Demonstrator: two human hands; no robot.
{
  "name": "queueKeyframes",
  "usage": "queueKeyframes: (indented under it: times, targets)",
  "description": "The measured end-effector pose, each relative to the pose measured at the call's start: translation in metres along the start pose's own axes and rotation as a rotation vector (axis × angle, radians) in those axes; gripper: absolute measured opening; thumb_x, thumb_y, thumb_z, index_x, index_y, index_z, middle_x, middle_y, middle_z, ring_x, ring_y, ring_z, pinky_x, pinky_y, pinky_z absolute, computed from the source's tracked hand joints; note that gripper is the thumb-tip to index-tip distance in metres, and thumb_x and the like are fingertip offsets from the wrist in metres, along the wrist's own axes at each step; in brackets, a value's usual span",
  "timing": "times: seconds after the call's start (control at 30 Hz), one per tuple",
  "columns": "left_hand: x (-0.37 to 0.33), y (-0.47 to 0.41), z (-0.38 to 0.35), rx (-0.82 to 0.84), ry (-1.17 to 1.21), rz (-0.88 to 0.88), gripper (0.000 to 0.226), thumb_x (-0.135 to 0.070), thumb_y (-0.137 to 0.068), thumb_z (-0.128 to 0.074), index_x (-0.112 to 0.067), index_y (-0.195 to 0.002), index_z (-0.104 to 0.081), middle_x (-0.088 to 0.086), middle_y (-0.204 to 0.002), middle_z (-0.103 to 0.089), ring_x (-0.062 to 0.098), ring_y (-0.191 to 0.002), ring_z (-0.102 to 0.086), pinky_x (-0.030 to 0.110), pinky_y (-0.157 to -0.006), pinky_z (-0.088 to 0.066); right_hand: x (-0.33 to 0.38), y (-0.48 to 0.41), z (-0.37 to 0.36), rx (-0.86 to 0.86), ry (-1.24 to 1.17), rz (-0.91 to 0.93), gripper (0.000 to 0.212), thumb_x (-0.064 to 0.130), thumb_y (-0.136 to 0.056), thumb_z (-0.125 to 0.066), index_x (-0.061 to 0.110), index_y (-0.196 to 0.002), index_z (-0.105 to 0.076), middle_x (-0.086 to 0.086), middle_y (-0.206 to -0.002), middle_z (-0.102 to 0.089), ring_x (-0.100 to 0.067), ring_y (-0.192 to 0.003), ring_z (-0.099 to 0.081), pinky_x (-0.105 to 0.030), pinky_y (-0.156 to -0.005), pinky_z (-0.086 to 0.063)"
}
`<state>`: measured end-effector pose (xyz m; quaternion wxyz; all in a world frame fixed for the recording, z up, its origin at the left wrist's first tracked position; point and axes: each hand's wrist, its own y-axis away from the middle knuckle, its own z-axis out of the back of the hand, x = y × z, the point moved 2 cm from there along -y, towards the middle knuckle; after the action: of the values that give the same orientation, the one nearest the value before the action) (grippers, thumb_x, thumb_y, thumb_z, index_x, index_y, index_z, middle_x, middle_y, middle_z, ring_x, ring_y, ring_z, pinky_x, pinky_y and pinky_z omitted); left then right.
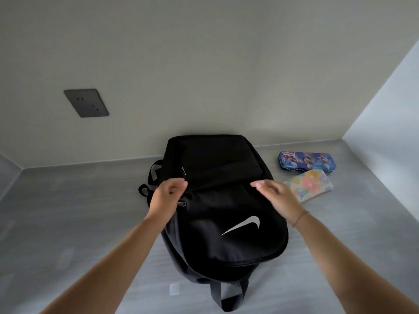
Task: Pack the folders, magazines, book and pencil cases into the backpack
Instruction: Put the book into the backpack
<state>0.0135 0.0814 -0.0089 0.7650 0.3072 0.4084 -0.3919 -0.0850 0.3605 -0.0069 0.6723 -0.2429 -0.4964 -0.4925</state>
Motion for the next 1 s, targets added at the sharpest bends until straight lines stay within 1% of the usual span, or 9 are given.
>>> queueKeyframes:
  times: [0.1,0.2,0.37,0.43,0.5,0.63,0.73,0.87,1.0]
  targets:
    - [0.01,-0.008,-0.006,-0.032,-0.108,-0.034,0.035,-0.037,-0.088,-0.06,-0.023,-0.12,-0.059,-0.005,-0.121,-0.056,0.009,-0.11,-0.053,0.022,-0.086,-0.04,0.007,-0.004,-0.022,-0.041,0.086,0.057,0.016,0.024,-0.09,-0.059,0.024,-0.103,-0.069,0.009,-0.106,-0.069,-0.004,-0.104,-0.061,-0.023,-0.093,-0.047]
    - [0.011,-0.021,-0.009,-0.054,-0.288,-0.111,0.041,-0.038,-0.089,-0.058,-0.023,-0.127,-0.053,-0.003,-0.132,-0.049,0.019,-0.124,-0.044,0.036,-0.102,-0.037,0.018,-0.018,-0.034,-0.143,0.314,0.18,0.027,0.025,-0.087,-0.062,0.02,-0.114,-0.065,0.003,-0.126,-0.057,-0.013,-0.122,-0.049,-0.023,-0.103,-0.035]
    - [-0.02,-0.044,-0.028,-0.032,-0.513,-0.403,0.038,-0.027,-0.096,-0.046,-0.022,-0.134,-0.048,-0.004,-0.143,-0.043,0.018,-0.137,-0.029,0.039,-0.111,-0.022,0.031,-0.059,-0.05,-0.017,0.711,0.188,0.065,0.044,-0.089,-0.053,0.028,-0.147,-0.027,0.004,-0.156,-0.024,-0.017,-0.146,-0.012,-0.043,-0.12,-0.01]
    - [-0.03,-0.055,-0.039,0.017,-0.516,-0.447,0.034,-0.02,-0.097,-0.044,-0.023,-0.13,-0.054,-0.003,-0.141,-0.047,0.017,-0.136,-0.031,0.037,-0.113,-0.02,0.029,-0.067,-0.055,0.046,0.805,0.149,0.069,0.05,-0.088,-0.049,0.031,-0.148,-0.021,0.005,-0.152,-0.032,-0.019,-0.146,-0.014,-0.047,-0.12,-0.005]
    - [-0.033,-0.064,-0.046,0.084,-0.537,-0.433,0.03,-0.02,-0.097,-0.045,-0.024,-0.123,-0.061,-0.004,-0.134,-0.055,0.016,-0.131,-0.038,0.035,-0.111,-0.023,0.025,-0.064,-0.056,0.034,0.873,0.151,0.061,0.051,-0.086,-0.048,0.032,-0.142,-0.034,0.004,-0.136,-0.047,-0.02,-0.138,-0.029,-0.045,-0.119,-0.006]
    - [-0.03,-0.072,-0.055,0.105,-0.595,-0.357,0.034,-0.036,-0.088,-0.06,-0.026,-0.121,-0.06,-0.006,-0.129,-0.057,0.016,-0.128,-0.04,0.035,-0.109,-0.026,0.01,-0.039,-0.05,-0.036,0.819,0.279,0.043,0.051,-0.084,-0.042,0.033,-0.121,-0.055,0.011,-0.116,-0.056,-0.013,-0.126,-0.041,-0.034,-0.116,-0.011]
    - [-0.033,-0.075,-0.062,0.124,-0.646,-0.344,0.042,-0.042,-0.082,-0.066,-0.027,-0.121,-0.058,-0.006,-0.13,-0.054,0.016,-0.128,-0.039,0.036,-0.109,-0.026,-0.013,-0.017,-0.047,-0.014,0.771,0.37,0.054,0.052,-0.082,-0.034,0.032,-0.128,-0.053,0.011,-0.128,-0.052,-0.01,-0.131,-0.036,-0.031,-0.116,-0.015]
    - [-0.035,-0.079,-0.073,0.151,-0.737,-0.362,0.043,-0.045,-0.08,-0.066,-0.029,-0.119,-0.058,-0.009,-0.128,-0.054,0.014,-0.124,-0.042,0.035,-0.107,-0.029,-0.039,-0.009,-0.049,-0.042,0.75,0.491,0.049,0.041,-0.086,-0.045,0.027,-0.133,-0.049,0.007,-0.138,-0.05,-0.004,-0.137,-0.026,-0.037,-0.116,-0.025]
    - [-0.038,-0.081,-0.079,0.13,-0.746,-0.415,0.035,-0.041,-0.086,-0.061,-0.024,-0.116,-0.062,-0.008,-0.121,-0.058,0.013,-0.115,-0.05,0.032,-0.1,-0.039,-0.05,-0.011,-0.048,-0.023,0.741,0.503,0.051,0.037,-0.088,-0.046,0.028,-0.138,-0.043,0.009,-0.145,-0.044,-0.004,-0.142,-0.022,-0.037,-0.118,-0.021]
